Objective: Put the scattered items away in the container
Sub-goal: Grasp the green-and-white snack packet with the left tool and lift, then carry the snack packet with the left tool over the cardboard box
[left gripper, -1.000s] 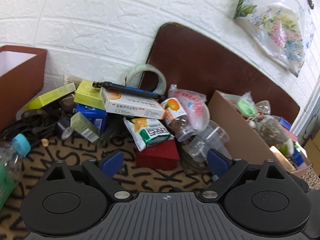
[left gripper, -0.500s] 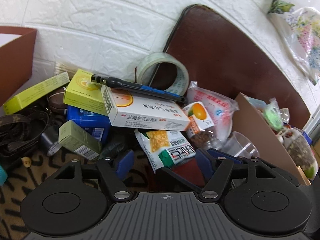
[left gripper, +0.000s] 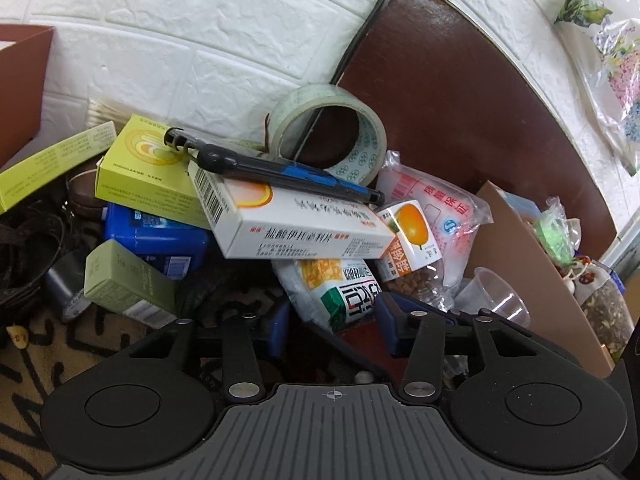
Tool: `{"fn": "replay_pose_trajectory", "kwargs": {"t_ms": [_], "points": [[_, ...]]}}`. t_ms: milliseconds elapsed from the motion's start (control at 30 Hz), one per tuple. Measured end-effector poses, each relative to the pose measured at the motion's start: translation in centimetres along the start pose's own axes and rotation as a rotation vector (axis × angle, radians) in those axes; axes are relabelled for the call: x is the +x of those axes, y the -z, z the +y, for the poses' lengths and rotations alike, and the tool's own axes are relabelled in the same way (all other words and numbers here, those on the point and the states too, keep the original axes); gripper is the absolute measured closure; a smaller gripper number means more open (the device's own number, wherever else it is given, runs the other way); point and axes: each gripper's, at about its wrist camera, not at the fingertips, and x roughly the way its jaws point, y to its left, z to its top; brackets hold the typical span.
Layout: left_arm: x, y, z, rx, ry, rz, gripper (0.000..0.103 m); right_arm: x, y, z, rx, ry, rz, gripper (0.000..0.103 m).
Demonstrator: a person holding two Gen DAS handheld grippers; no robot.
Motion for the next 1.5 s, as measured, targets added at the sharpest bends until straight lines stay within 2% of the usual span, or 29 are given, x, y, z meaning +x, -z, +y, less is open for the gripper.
{"fn": "replay_pose_trajectory", "kwargs": {"t_ms": [67, 133, 333, 500, 633, 800, 867, 900, 967, 1067, 1133, 1167, 1267, 1400, 1500], "points": [[-0.5, 0.3, -0.3, 0.009, -0.004, 0.004, 0.059, -0.5, 0.0, 0.2, -0.013, -0.007, 0.002, 0.034], [-1.2, 0.7, -0.7, 0.013, 0.003, 0.006, 0.062, -1.3, -0.1, 0.7, -0.036, -0.015, -0.004, 0.042], [-3.8, 2.6, -1.8, 0.006, -0.003, 0.028, 0.061, -4.2, 0.8, 1.4, -0.031, -0.037, 0.018, 0.043], [-6.9, 5.7, -3.7, 0.014, 0.025, 0.053, 0.059, -8.2, 2.5, 2.4, -0.033, -0.046, 0.028, 0.042], [-8.8, 9.1, -5.2, 0.015, 0.058, 0.104, 0.056, -11.9, 4.7, 3.3, -0.038, -0.032, 0.063, 0.042], [-9.9, 13.6, -7.4, 0.036, 0.107, 0.217, 0.054, -16.4, 8.5, 3.3, -0.007, -0.004, 0.136, 0.041], [-10.1, 15.2, -8.3, 0.056, 0.125, 0.259, 0.052, -18.2, 10.1, 3.2, 0.017, 0.005, 0.158, 0.041], [-10.3, 15.9, -8.6, 0.061, 0.136, 0.272, 0.044, -18.9, 10.8, 3.1, 0.036, 0.008, 0.165, 0.040], [-10.6, 16.8, -9.1, 0.077, 0.144, 0.268, 0.044, -20.2, 11.8, 3.0, 0.070, 0.012, 0.172, 0.039], [-10.9, 17.3, -9.5, 0.108, 0.135, 0.258, 0.033, -20.9, 12.5, 2.8, 0.110, 0.021, 0.167, 0.033], [-11.0, 17.1, -9.6, 0.100, 0.115, 0.248, 0.022, -20.8, 12.6, 2.7, 0.116, 0.027, 0.165, 0.029], [-11.1, 17.0, -9.6, 0.096, 0.103, 0.241, 0.020, -20.8, 12.7, 2.6, 0.115, 0.026, 0.163, 0.029], [-10.9, 16.8, -9.6, 0.112, 0.093, 0.243, 0.020, -20.5, 12.6, 2.7, 0.106, 0.020, 0.154, 0.028], [-10.6, 16.7, -9.7, 0.143, 0.088, 0.249, 0.032, -20.1, 12.7, 2.4, 0.104, 0.004, 0.162, 0.027], [-10.3, 16.5, -9.5, 0.135, 0.093, 0.250, 0.032, -19.9, 12.5, 2.3, 0.106, 0.001, 0.161, 0.027]]}}
